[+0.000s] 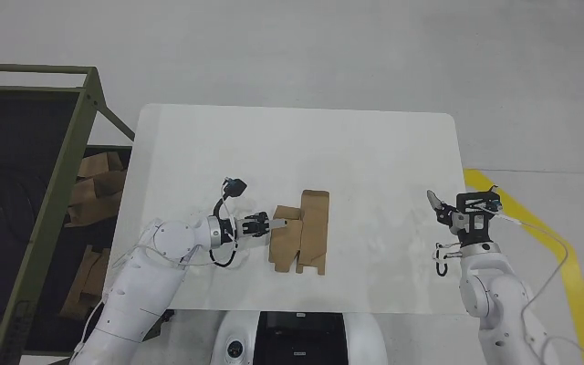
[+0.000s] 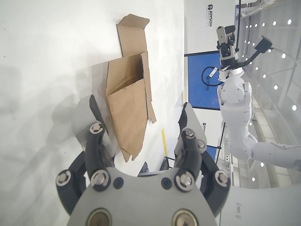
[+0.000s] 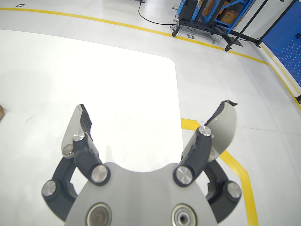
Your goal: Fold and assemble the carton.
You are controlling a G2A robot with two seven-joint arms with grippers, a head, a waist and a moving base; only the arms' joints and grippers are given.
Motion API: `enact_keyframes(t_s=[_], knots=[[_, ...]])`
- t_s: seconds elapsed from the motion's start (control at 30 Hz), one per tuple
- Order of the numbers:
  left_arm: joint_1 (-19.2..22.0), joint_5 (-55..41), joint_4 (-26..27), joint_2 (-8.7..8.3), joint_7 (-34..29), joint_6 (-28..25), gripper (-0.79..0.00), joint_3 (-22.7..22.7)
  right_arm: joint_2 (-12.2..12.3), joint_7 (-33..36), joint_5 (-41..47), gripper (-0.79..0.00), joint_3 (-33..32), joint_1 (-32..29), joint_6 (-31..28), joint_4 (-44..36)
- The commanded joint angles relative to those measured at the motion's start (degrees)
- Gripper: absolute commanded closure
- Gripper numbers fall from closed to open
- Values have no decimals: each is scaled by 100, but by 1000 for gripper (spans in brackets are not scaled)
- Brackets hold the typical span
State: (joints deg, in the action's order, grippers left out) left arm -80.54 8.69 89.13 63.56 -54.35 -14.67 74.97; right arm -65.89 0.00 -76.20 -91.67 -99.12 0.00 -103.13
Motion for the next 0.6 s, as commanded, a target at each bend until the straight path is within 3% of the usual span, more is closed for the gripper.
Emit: enact_keyframes(t_s=[0.0, 0.3, 0.57], knots=[[38, -15, -62, 0, 18, -9, -597, -45, 0, 0, 0, -785, 0, 0, 0, 0], [172, 46, -283, 6, 196, 23, -400, -243, 0, 0, 0, -785, 0, 0, 0, 0], [316, 49, -480, 13, 280, 85, -363, -396, 0, 0, 0, -785, 0, 0, 0, 0]])
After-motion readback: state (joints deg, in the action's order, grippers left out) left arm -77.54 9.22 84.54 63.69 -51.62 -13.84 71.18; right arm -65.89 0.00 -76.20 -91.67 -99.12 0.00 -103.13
